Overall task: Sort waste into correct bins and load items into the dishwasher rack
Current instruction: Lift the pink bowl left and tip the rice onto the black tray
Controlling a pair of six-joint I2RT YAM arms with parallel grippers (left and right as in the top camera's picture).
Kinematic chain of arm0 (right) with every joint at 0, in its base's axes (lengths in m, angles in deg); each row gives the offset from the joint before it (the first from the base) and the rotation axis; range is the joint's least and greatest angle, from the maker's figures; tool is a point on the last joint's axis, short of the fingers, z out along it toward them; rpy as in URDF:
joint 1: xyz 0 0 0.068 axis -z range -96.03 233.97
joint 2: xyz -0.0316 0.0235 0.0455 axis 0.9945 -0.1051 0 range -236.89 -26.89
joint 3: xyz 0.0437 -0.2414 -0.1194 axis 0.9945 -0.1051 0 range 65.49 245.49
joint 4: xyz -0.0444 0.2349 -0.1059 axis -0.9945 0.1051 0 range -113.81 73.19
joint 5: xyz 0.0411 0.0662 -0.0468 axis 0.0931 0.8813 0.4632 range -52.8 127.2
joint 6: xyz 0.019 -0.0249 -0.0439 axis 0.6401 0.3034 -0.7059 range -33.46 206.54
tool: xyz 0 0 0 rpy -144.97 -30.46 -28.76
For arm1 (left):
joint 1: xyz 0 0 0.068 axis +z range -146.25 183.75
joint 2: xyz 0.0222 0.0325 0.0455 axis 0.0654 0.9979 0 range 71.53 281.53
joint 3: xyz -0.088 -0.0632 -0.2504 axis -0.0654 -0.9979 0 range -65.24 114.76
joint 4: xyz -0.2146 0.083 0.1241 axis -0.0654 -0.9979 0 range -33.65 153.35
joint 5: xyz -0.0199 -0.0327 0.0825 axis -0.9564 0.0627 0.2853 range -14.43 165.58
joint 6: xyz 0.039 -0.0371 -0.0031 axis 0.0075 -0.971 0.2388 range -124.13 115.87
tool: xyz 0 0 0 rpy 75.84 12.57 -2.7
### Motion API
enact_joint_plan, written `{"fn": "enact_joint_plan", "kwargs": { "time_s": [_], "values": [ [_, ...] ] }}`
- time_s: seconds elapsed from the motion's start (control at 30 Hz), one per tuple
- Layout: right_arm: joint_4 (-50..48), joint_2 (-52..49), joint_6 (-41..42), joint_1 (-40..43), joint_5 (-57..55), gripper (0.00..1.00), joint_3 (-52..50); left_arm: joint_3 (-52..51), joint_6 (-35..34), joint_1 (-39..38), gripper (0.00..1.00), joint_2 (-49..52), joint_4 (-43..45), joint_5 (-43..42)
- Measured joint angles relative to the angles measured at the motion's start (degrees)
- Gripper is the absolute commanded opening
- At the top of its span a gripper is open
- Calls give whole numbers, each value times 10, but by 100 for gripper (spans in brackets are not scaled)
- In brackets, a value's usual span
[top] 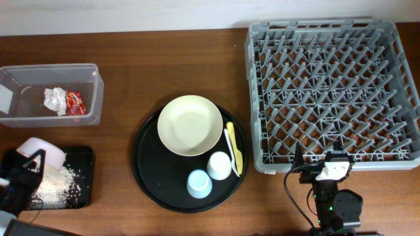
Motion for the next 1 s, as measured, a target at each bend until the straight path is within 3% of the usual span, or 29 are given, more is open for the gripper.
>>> {"fn": "enact_joint_plan", "kwargs": {
  "time_s": [0.23,0.5,0.73,0.87,1.0],
  "values": [
    [0,0,0,0,0,98,0,-19,14,37,1,0,22,-62],
    [0,0,0,0,0,98,0,-19,25,37,1,6,47,-69],
    [0,0,0,0,0,98,0,-20,0,37,0,27,79,-73],
    [0,0,0,0,0,98,0,-21,-40,37,1,40,141,-91],
    [0,0,0,0,0,98,0,-21,-69,37,0,50,135,-101]
  ]
}}
